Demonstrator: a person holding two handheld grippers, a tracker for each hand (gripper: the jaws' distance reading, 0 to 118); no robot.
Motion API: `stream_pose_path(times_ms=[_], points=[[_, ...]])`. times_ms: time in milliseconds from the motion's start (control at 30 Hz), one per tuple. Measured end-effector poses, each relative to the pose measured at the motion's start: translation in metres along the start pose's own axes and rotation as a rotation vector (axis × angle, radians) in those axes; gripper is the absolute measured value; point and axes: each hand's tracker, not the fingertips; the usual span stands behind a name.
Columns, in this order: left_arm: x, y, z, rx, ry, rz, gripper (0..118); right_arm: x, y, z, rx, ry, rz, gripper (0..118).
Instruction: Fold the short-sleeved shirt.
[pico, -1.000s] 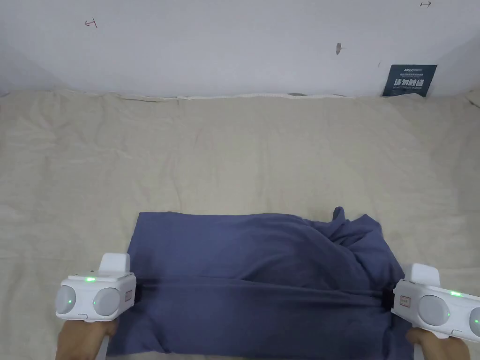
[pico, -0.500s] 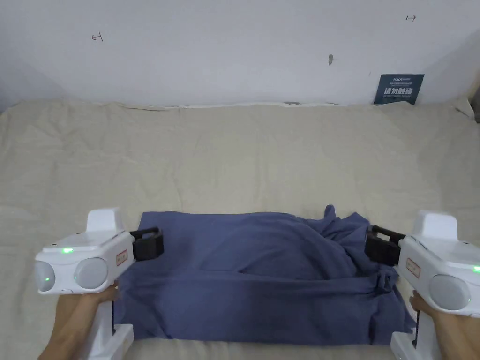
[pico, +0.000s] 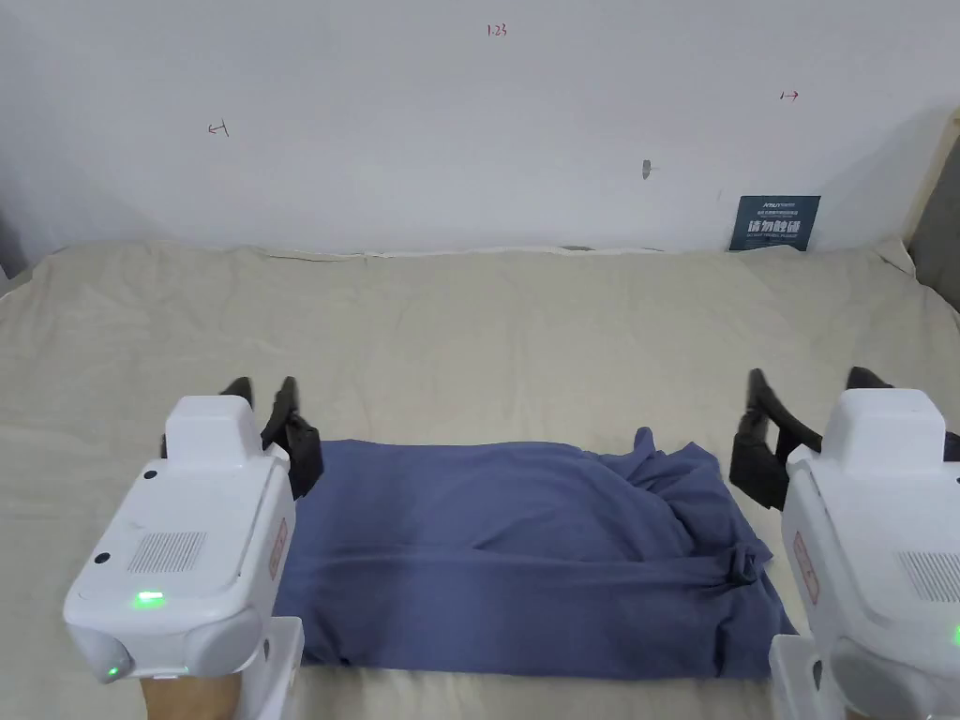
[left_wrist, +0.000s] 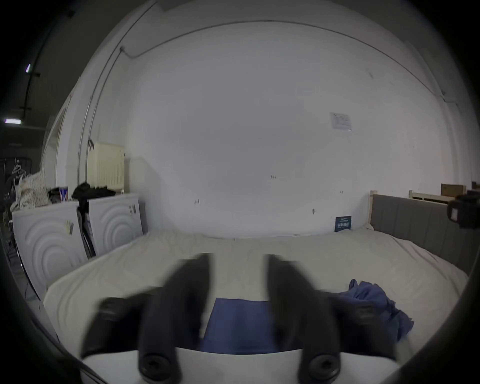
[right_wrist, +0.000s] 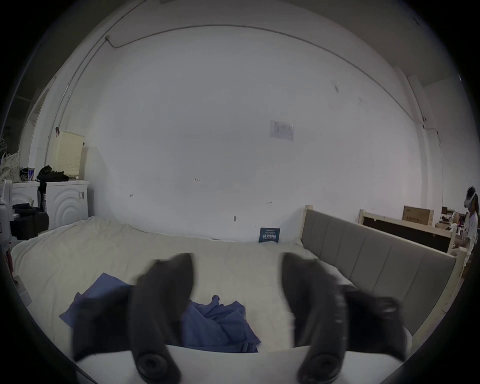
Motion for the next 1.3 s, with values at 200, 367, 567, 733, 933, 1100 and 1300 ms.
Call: stream_pose_path(times_ms=[200,367,567,733,933,1100,1300], points=[[-0.005,-0.007,-0.003,-0.041,-0.007,-0.019,0,0.001,-0.004,0.005,0.005,0.029,-0.007,1],[-0.012,-0.010,-0.008,-0.064,-0.008,-0.026,0,0.003,-0.007,0.004,-0.009,0.036,-0.022,1],[-0.029,-0.026,-0.030,-0.291,-0.061,-0.014,0,0.003,-0.013,-0.003,-0.038,0.045,-0.035,1],[-0.060,-0.083,-0.072,-0.573,-0.103,0.012,0,0.002,-0.021,-0.010,-0.077,0.049,-0.032,1],[-0.090,-0.136,-0.096,-0.804,-0.091,0.061,27,0.002,-0.033,-0.021,-0.128,0.041,-0.048,1],[-0.101,-0.167,-0.105,-0.948,-0.049,0.129,106,-0.001,-0.044,-0.030,-0.168,0.041,-0.044,1],[-0.095,-0.193,-0.107,-1.019,-0.030,0.114,83,-0.002,-0.055,-0.040,-0.211,0.039,-0.039,1]])
